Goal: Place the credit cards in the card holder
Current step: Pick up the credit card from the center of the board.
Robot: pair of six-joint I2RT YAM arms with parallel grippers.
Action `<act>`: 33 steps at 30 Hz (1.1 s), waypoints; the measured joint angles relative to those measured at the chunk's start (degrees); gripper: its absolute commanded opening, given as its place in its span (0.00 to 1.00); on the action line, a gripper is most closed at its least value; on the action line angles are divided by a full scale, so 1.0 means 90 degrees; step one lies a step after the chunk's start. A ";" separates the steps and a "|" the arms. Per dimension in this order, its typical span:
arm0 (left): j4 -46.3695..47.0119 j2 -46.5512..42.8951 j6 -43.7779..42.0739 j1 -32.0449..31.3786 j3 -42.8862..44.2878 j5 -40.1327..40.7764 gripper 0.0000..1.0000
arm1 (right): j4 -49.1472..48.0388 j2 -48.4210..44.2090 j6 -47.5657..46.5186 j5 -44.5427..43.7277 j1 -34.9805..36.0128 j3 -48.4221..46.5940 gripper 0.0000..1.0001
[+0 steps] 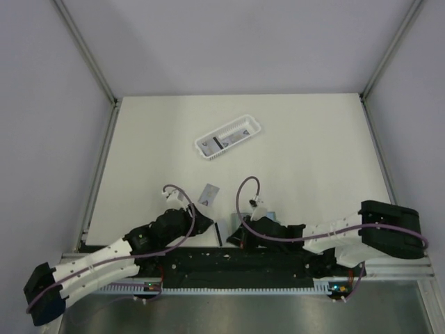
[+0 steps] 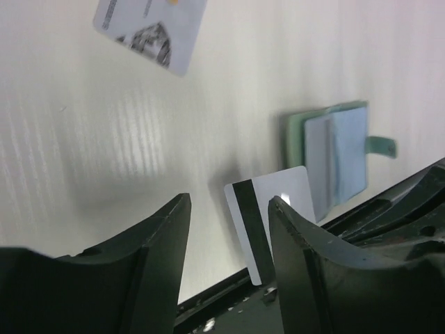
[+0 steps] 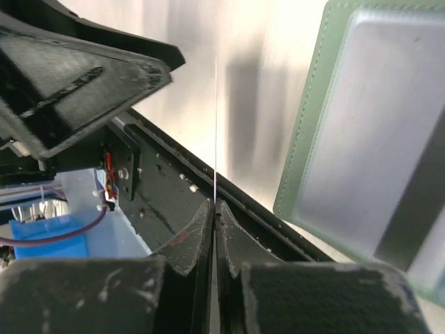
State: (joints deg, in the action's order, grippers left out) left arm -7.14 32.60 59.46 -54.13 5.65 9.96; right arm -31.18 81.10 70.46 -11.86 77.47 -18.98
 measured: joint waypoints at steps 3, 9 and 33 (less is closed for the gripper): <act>-0.0328 -0.0474 -0.0126 0.0000 0.0308 0.0221 0.72 | 0.0894 -0.0758 -0.0168 -0.0267 -0.0024 -0.0112 0.00; -0.0214 -0.1146 -0.0313 0.0002 0.0828 0.0355 0.75 | 0.1639 -0.2528 -0.0663 -0.0333 -0.0593 -0.0046 0.00; 0.2329 -0.0634 -0.0401 -0.0005 0.0838 -0.1421 0.00 | -0.0284 -0.3830 -0.0668 0.2186 -0.1642 0.0653 0.11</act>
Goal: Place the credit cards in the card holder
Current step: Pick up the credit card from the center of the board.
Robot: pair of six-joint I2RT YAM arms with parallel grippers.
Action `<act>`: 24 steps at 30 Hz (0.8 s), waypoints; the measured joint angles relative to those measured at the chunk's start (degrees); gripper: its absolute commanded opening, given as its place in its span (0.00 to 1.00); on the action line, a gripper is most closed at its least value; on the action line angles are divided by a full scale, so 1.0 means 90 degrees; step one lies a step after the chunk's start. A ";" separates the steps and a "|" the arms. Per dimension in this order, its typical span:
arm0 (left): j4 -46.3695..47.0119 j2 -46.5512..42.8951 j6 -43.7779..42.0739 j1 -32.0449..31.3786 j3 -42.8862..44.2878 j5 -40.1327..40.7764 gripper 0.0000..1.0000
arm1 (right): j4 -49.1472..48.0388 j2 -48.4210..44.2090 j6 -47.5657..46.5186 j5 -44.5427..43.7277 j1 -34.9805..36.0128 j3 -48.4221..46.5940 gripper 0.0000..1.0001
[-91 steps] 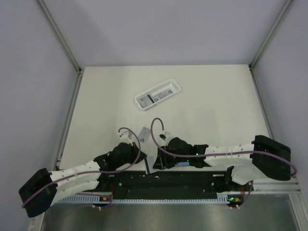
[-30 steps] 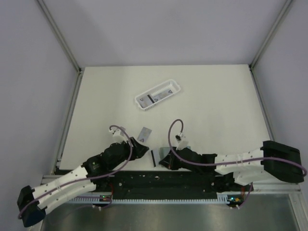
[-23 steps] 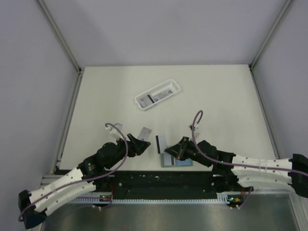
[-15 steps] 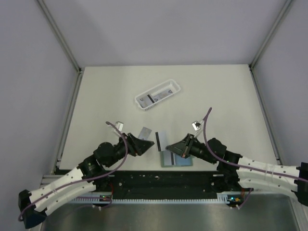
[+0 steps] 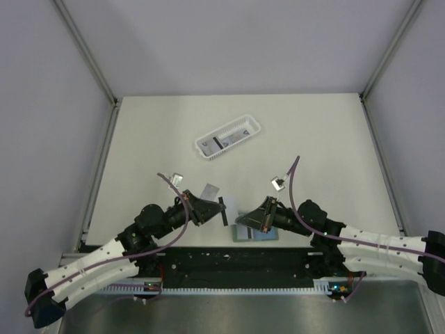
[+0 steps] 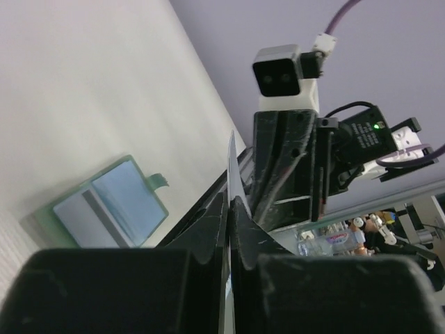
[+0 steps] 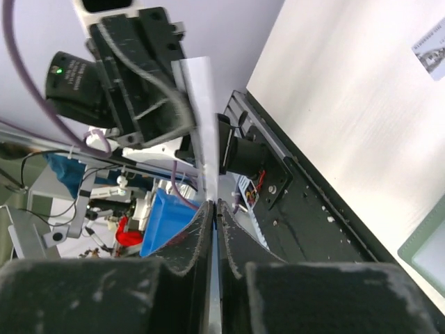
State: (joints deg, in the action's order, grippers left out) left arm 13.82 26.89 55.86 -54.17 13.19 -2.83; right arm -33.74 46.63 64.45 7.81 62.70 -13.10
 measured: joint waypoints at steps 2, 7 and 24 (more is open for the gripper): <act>0.0182 -0.0017 0.0015 0.0000 0.0032 -0.0114 0.00 | 0.0163 -0.0010 -0.0058 -0.0015 -0.0019 -0.0002 0.23; 0.0294 0.0117 -0.0041 -0.0022 0.0066 -0.0335 0.00 | 0.0685 -0.0274 -0.0391 -0.0002 -0.0027 -0.0172 0.32; 0.0896 0.0792 -0.0049 -0.0022 0.0109 -0.1302 0.00 | 0.1246 -0.0469 -0.0855 -0.0002 -0.0027 -0.0478 0.22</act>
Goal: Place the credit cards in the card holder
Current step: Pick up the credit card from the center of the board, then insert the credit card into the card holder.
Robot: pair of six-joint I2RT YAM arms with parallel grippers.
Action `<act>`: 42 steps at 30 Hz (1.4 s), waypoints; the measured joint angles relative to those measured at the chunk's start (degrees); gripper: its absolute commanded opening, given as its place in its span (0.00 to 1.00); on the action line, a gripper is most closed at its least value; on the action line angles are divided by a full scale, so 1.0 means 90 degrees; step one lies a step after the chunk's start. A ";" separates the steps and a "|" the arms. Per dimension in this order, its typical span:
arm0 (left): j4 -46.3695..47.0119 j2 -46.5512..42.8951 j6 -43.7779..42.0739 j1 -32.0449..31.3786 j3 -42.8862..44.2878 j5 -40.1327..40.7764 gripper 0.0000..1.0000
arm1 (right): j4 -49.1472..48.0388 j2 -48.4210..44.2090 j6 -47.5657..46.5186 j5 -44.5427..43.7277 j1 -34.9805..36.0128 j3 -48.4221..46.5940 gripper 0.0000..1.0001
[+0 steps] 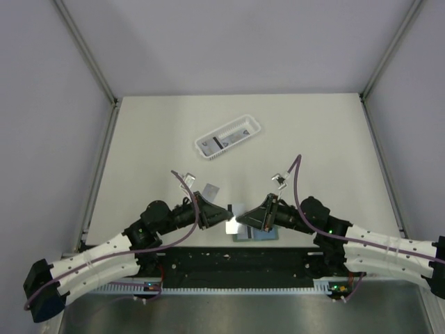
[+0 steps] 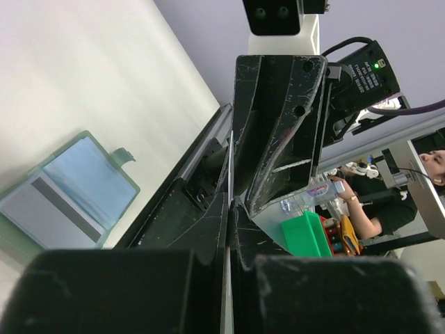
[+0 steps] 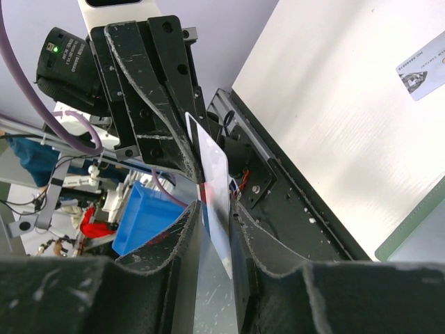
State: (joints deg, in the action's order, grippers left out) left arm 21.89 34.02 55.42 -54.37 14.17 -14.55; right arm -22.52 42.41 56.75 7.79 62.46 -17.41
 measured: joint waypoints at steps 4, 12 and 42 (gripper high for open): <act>0.0102 0.0005 0.0000 0.0000 0.0000 -0.0063 0.00 | -0.0022 0.0015 -0.0005 0.0010 0.0000 0.0000 0.15; 0.0121 0.0039 -0.0039 0.0022 0.0000 -0.0051 0.48 | -0.0206 0.0129 0.0032 0.0114 -0.0002 -0.0012 0.00; -0.0350 0.2992 -0.1209 -0.0308 0.0746 0.0879 0.00 | 0.6086 0.0758 -0.1433 -0.0209 -0.1931 -0.1647 0.00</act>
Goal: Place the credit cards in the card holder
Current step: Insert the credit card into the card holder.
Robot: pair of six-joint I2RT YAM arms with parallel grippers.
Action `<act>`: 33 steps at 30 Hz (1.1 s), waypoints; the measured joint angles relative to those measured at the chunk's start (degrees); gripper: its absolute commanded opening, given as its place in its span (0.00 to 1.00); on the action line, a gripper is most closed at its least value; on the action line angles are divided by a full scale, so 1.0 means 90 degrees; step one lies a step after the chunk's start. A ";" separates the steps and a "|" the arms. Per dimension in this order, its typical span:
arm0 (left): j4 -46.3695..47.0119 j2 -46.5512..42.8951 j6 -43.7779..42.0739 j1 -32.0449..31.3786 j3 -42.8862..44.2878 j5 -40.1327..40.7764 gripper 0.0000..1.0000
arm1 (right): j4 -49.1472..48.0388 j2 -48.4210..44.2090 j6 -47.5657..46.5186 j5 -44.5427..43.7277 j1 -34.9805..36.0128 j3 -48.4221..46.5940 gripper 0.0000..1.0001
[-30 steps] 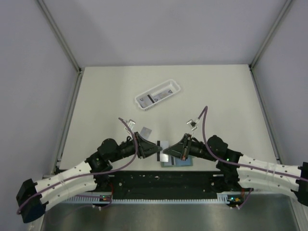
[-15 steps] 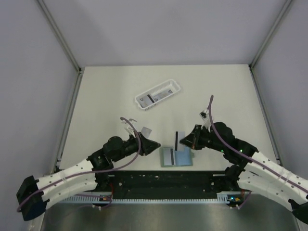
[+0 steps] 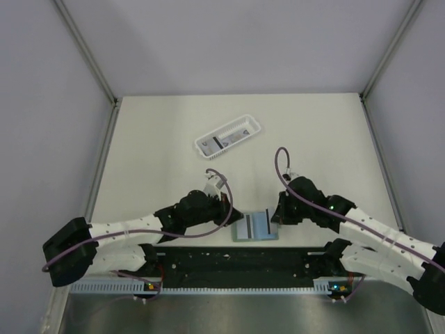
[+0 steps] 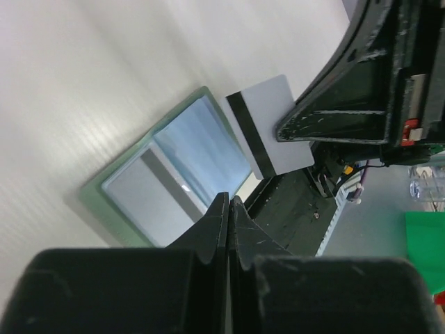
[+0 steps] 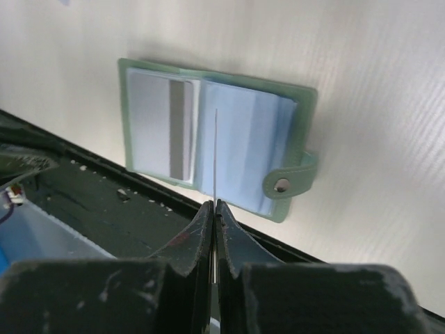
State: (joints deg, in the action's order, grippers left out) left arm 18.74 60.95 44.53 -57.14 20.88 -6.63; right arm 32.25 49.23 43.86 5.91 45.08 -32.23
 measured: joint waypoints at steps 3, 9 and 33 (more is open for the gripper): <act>0.0250 0.0556 -0.0168 -0.0267 0.0313 0.0034 0.00 | 0.0304 0.0172 -0.0068 -0.0206 0.0000 0.0000 0.00; 0.0617 0.1778 -0.0342 -0.0665 0.0969 0.0175 0.00 | 0.0641 0.0340 -0.0189 -0.0449 -0.0002 0.0000 0.00; 0.1192 0.4194 -0.0216 -0.0916 0.1819 0.0112 0.00 | 0.0357 0.0491 -0.0175 -0.0738 -0.0080 0.0418 0.00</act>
State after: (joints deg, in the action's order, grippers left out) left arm 29.47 98.70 42.59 -65.39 37.26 -5.63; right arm 35.46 53.65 42.28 -0.73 44.36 -28.47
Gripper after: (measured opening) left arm 0.012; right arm 0.006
